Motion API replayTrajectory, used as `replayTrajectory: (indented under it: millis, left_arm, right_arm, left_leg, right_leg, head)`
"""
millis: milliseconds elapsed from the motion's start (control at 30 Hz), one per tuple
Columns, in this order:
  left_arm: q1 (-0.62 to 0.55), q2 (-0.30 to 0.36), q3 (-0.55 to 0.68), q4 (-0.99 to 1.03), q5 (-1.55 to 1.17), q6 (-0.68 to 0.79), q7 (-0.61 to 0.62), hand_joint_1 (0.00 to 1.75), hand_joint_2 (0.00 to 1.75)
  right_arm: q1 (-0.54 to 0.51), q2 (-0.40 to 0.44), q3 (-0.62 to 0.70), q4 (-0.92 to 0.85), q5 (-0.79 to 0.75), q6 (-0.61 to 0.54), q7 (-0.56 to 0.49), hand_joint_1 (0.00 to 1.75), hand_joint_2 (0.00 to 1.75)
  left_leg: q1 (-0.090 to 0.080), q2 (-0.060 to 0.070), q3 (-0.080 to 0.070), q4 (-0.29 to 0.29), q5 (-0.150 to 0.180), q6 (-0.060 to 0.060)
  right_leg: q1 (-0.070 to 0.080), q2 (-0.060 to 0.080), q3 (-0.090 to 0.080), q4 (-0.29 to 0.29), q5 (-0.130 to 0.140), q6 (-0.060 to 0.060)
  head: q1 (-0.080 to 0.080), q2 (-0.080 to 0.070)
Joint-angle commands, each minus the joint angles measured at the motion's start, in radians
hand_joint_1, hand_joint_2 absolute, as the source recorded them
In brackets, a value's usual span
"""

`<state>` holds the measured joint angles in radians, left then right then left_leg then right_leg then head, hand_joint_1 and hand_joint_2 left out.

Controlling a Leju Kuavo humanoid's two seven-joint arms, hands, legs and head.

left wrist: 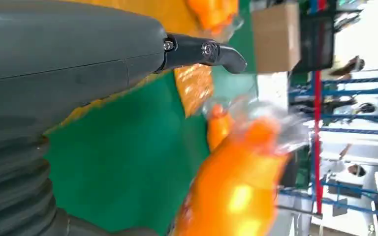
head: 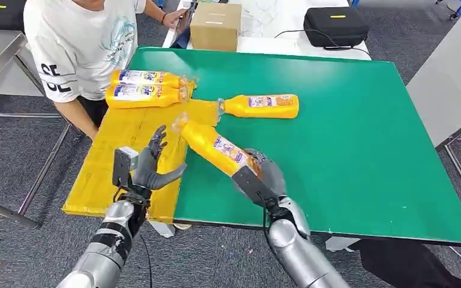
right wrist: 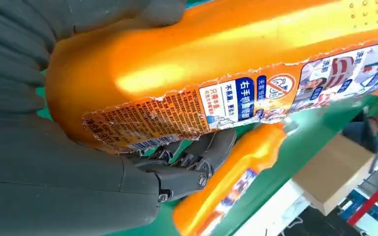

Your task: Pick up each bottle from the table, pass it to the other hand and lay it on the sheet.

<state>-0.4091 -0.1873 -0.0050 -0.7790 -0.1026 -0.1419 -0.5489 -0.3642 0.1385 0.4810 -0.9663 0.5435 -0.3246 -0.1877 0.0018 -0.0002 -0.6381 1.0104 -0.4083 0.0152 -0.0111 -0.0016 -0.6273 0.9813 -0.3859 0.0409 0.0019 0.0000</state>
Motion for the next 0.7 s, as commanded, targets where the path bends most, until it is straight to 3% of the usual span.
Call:
replayTrajectory:
  millis: [33, 267, 600, 700]
  left_arm:
    - [-0.043, 0.006, -0.063, 0.075, 0.081, -0.030, 0.051, 0.00, 1.75]
    - [-0.026, 0.008, -0.116, 0.043, 0.190, -0.167, 0.096, 0.00, 1.75]
    - [-0.024, 0.006, -0.118, 0.038, 0.190, -0.166, 0.097, 0.00, 1.75]
    - [-0.009, 0.011, -0.145, 0.001, 0.255, -0.235, 0.117, 0.00, 1.75]
  right_arm:
    - [-0.038, 0.065, -0.012, 0.036, -0.053, -0.026, -0.047, 1.75, 1.75]
    - [-0.075, 0.079, 0.022, 0.097, -0.046, -0.022, -0.075, 1.75, 1.75]
    - [-0.075, 0.080, 0.023, 0.099, -0.045, -0.024, -0.076, 1.75, 1.75]
    - [-0.084, 0.082, 0.040, 0.120, -0.040, -0.013, -0.088, 1.75, 1.75]
  left_leg:
    - [0.000, 0.000, 0.002, 0.000, -0.001, -0.001]
    - [0.000, 0.000, 0.005, 0.000, -0.002, -0.001]
    - [0.000, 0.000, 0.003, 0.000, -0.001, -0.001]
    - [0.000, 0.000, 0.004, 0.000, -0.002, -0.001]
  right_leg:
    - [0.000, 0.000, 0.002, 0.000, -0.001, -0.001]
    - [0.000, 0.001, 0.005, 0.000, -0.002, -0.001]
    - [0.000, 0.000, 0.003, 0.000, -0.001, -0.001]
    - [0.000, 0.001, 0.004, 0.000, -0.001, -0.001]
  head:
    - [0.000, 0.000]
    - [0.000, 0.000]
    - [0.000, 0.000]
    - [0.000, 0.000]
